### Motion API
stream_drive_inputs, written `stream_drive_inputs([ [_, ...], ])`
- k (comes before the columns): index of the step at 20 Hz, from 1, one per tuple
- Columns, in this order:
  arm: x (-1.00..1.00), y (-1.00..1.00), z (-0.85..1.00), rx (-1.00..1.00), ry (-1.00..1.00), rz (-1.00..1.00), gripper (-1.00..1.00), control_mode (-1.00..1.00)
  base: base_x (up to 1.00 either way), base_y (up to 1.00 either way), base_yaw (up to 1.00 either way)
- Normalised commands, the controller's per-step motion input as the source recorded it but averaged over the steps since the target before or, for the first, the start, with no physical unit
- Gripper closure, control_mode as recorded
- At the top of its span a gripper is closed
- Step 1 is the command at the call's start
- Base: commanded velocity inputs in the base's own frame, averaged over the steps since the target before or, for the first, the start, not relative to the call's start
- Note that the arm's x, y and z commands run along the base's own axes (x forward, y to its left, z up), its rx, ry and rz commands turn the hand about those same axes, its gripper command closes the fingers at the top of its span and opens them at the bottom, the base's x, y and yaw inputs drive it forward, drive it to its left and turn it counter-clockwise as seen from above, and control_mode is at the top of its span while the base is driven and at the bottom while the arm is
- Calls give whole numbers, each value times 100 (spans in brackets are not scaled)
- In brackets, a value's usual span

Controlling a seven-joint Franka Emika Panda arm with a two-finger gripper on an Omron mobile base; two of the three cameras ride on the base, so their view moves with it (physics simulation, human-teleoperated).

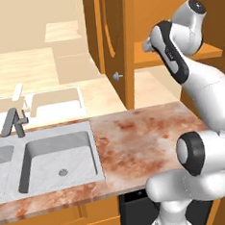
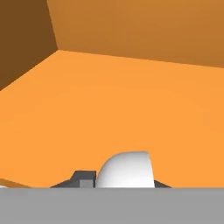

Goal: Open the cabinet and move the ladle to the pot. Then close the cabinet.

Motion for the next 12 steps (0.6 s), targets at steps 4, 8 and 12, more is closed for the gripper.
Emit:
stream_drive_inputs([
  [4,-100,10,30,0,0,-2,100,-100,0,0,0],
  [8,-100,0,35,0,0,-4,100,-100,0,0,0],
  [12,-100,0,32,0,2,-4,100,-100,0,0,0],
])
